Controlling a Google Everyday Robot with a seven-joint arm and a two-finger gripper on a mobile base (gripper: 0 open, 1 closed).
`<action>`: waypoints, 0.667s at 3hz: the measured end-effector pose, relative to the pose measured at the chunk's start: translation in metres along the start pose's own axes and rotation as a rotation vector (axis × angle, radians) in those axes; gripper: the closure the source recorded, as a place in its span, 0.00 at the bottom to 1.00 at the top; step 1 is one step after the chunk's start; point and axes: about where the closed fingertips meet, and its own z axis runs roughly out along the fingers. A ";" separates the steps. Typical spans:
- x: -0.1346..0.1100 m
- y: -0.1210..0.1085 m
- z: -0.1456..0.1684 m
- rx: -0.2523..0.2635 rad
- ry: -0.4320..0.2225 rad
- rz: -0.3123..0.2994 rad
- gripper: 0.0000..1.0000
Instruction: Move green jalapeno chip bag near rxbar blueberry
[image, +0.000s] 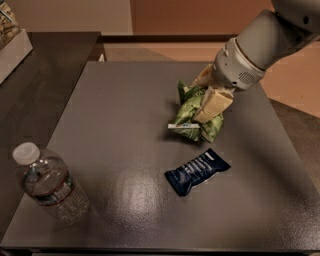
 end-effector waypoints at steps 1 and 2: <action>0.010 0.010 0.004 -0.029 0.007 0.016 0.59; 0.015 0.018 0.008 -0.057 0.009 0.020 0.36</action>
Offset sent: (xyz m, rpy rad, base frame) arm -0.0232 -0.0133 -0.0265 -0.0127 0.0965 0.0234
